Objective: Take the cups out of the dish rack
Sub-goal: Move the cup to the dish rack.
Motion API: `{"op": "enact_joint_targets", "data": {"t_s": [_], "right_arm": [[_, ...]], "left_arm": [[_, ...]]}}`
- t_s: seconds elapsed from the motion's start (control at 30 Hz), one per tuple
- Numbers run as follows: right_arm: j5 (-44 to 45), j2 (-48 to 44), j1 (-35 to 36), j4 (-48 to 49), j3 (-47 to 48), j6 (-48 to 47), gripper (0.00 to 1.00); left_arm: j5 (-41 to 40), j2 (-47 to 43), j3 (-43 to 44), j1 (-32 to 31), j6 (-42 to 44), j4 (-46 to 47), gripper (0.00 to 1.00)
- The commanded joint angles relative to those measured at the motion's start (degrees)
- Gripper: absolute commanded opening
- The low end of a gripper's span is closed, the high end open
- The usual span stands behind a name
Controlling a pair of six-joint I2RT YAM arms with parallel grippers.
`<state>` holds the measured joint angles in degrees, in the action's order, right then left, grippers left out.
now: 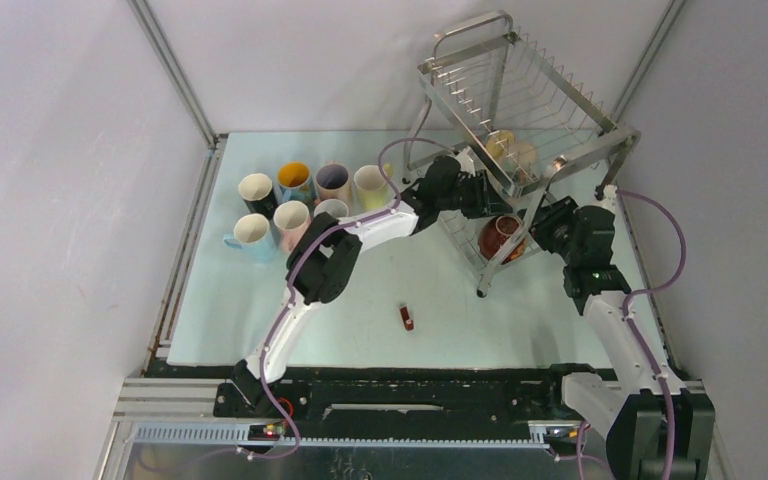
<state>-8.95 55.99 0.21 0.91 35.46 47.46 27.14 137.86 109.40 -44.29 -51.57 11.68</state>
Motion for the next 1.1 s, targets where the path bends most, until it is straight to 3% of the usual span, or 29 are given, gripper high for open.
{"op": "enact_joint_targets", "data": {"t_s": [0.0,0.4,0.6,0.8,0.97,1.07], "right_arm": [[-4.4,0.0,3.8,0.2,4.4,-0.7,0.4],[-4.9,0.4,2.6,-0.6,4.5,-1.9,0.41],[-6.9,0.9,0.7,0.2,4.4,-2.4,0.41],[-8.4,0.9,-1.6,-0.2,4.4,-3.5,0.42],[-10.3,1.2,-2.7,0.6,4.5,-4.0,0.43],[-11.0,1.4,-3.3,0.8,4.5,-4.4,0.43]], "left_arm": [[0.4,-6.3,-2.3,-0.4,1.7,-0.6,0.41],[-3.4,-13.1,-5.6,5.1,12.7,-0.5,0.49],[-1.2,-10.0,-1.6,8.0,19.1,0.2,0.5],[0.9,-5.8,4.8,8.5,27.7,-0.8,0.58],[3.4,-0.3,12.2,8.7,29.9,-1.0,0.62],[4.2,1.1,12.3,9.0,30.1,3.1,0.62]]}}
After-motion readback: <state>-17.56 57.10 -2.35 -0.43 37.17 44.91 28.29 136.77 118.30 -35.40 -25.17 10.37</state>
